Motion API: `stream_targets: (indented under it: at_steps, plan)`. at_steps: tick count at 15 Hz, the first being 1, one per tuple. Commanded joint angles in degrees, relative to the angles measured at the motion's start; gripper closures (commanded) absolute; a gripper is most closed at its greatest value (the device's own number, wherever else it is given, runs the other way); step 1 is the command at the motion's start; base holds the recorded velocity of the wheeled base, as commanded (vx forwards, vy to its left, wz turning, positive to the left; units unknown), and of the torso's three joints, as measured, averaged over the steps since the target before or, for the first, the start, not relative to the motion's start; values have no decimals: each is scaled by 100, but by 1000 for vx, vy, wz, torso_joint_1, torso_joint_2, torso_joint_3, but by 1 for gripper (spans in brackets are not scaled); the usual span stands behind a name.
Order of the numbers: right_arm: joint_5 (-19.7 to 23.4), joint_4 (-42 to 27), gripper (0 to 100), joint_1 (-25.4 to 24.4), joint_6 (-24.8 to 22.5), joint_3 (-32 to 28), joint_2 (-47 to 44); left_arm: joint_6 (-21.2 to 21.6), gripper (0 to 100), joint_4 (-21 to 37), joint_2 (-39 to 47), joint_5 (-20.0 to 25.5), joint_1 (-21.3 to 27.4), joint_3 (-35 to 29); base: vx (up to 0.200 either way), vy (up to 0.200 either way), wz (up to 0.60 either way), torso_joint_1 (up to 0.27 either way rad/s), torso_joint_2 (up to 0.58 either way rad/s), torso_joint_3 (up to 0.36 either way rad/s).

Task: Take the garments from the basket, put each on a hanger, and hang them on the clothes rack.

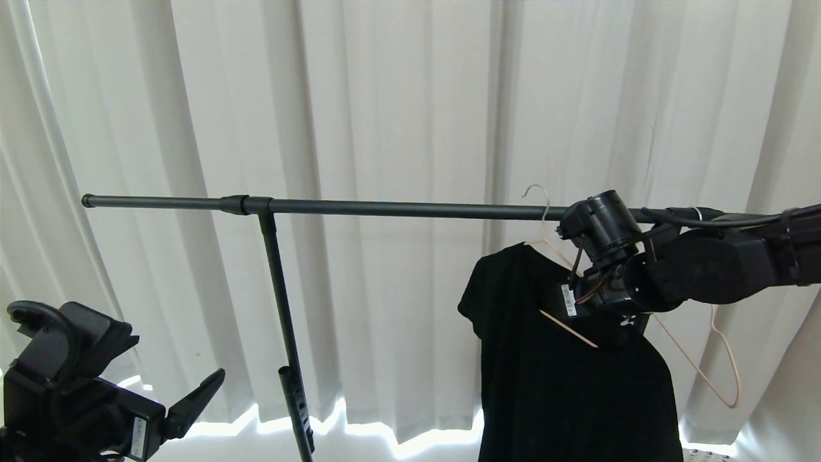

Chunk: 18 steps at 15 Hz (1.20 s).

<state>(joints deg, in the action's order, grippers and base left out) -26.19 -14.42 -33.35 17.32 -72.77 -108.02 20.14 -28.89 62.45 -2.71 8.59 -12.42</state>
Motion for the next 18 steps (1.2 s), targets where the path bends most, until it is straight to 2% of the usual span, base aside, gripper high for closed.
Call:
stream_targets:
  at_steps: [1, 5, 16, 17, 18]
  plan:
    - [-1, 1, 100, 101, -1, -97, -219, -1, 0, -2, 21, -2, 2, 3, 0, 0, 0, 0, 0, 0]
    - [17, -17, 100, 171, -10, -370, -483, -19, 0, -2, 48, 7, 2, -6, 0, 0, 0, 0, 0, 0]
    - [70, -43, 100, 13, -18, -326, -562, -36, 0, -2, 39, 7, 99, 29, 0, 0, 0, 0, 0, 0]
    - [70, -43, 0, 13, -10, -326, -562, -45, 0, -2, 39, 7, 99, 29, 0, 0, 0, 0, 0, 0]
    - [70, -34, 0, 13, -1, -335, -562, -36, 0, -2, 39, 7, 99, 29, 0, 0, 0, 0, 0, 0]
